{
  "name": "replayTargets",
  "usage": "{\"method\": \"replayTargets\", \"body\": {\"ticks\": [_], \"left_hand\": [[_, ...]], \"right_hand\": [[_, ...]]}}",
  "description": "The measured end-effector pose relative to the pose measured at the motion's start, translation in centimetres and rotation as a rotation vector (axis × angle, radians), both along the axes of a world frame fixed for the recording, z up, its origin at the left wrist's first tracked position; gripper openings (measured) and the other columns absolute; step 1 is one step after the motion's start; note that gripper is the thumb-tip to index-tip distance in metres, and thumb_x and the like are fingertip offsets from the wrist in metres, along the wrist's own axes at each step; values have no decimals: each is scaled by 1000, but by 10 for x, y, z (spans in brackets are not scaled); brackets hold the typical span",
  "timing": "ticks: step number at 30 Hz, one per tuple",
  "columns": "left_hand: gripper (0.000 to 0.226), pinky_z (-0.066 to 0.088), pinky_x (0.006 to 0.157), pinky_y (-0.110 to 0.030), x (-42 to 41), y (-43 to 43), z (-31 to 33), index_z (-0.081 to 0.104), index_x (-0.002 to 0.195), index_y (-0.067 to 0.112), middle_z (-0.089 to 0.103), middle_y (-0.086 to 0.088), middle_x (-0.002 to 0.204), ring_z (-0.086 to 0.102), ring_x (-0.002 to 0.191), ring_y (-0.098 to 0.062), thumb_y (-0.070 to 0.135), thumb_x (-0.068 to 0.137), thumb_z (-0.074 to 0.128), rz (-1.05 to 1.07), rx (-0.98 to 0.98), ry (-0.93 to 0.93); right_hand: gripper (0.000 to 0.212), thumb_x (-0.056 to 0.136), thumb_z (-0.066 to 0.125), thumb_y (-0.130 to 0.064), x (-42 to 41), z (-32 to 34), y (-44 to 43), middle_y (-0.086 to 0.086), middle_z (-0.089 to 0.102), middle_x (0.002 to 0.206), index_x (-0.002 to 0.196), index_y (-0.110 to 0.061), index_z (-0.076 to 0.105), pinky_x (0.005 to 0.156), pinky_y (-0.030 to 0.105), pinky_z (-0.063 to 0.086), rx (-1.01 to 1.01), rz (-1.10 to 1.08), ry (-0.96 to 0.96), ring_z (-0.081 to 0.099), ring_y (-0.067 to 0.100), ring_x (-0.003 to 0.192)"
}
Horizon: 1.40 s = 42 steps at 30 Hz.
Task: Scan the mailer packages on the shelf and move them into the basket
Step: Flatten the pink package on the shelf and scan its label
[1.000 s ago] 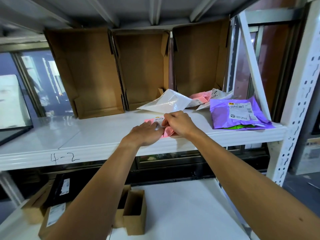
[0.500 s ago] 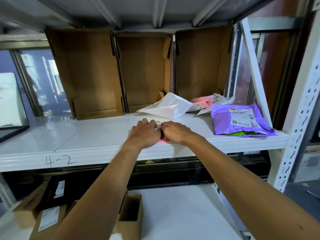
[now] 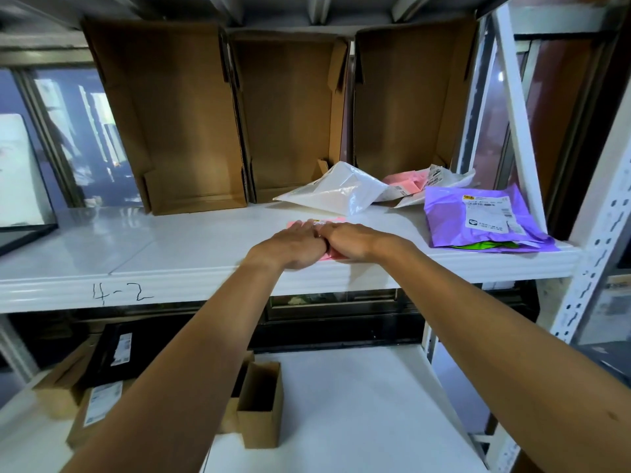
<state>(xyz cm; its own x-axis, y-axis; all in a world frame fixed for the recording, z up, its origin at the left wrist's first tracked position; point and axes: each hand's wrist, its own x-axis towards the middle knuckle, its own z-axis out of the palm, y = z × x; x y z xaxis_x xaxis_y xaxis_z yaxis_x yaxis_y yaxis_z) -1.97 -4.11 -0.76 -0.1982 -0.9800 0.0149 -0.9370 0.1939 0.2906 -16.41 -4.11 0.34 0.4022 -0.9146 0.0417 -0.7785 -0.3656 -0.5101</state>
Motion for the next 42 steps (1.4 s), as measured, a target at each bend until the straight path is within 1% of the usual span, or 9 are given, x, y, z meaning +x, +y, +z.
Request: {"method": "replayTargets", "body": {"ticks": [4,15,19,23,26,28,33,39,42], "left_hand": [[62,44,105,-46,-2,5,4,44,144,34,55,-3,140,54,120,-25,52,85,38,44,18,81],[50,53,92,-44,-2,-4,0,57,126,36,67,4,111,62,97,-15,52,83,38,16,17,94],[54,51,94,-43,-2,-7,0,53,133,40,65,4,122,60,104,-16,47,82,36,-2,11,89],[47,52,92,-46,-1,-9,0,56,127,41,66,4,115,61,99,-18,49,84,39,-3,5,102],[41,48,95,-42,-6,9,11,59,122,33,64,-2,122,58,103,-21,50,94,35,-1,-10,91],[44,41,96,-36,-8,15,13,56,133,29,57,-2,137,54,117,-24,48,103,31,-19,-35,89],[38,47,91,-36,-1,12,10,72,118,32,65,-1,127,56,106,-24,50,97,47,114,-145,331],[44,43,95,-37,-4,4,-3,60,126,23,61,-6,133,55,117,-27,45,102,31,31,-230,64],[48,30,111,-37,-4,1,0,41,149,26,36,-3,159,35,144,-24,43,106,26,-33,-156,41]], "right_hand": [[43,106,18,-48,-1,-2,-2,-5,55,139,132,-45,52,109,37,35,8,40,-49,50,17,121],[42,107,21,-43,-1,-3,-2,-3,58,136,130,-43,55,110,37,36,29,55,-111,52,18,121],[36,107,26,-35,-3,-1,1,-16,60,102,91,-40,58,96,30,37,54,38,-171,52,14,107],[37,105,32,-17,-5,4,-1,-13,58,86,81,-32,57,83,24,37,157,20,-273,52,6,85],[23,94,50,-26,-11,11,-13,11,68,96,91,-13,68,79,30,43,261,-35,-288,58,19,86],[34,88,57,-33,-17,15,-20,17,72,102,102,-6,73,80,37,48,239,-78,-298,63,24,88],[22,94,60,-23,-18,4,-33,8,73,92,91,-10,78,89,43,54,-51,-102,-412,68,26,94],[24,96,56,-32,-10,-6,-42,0,64,110,106,-18,73,94,43,51,-282,-82,-139,60,19,98],[31,101,46,-25,-12,-7,-45,1,64,125,121,-18,69,103,42,45,-200,-6,-111,58,21,110]]}}
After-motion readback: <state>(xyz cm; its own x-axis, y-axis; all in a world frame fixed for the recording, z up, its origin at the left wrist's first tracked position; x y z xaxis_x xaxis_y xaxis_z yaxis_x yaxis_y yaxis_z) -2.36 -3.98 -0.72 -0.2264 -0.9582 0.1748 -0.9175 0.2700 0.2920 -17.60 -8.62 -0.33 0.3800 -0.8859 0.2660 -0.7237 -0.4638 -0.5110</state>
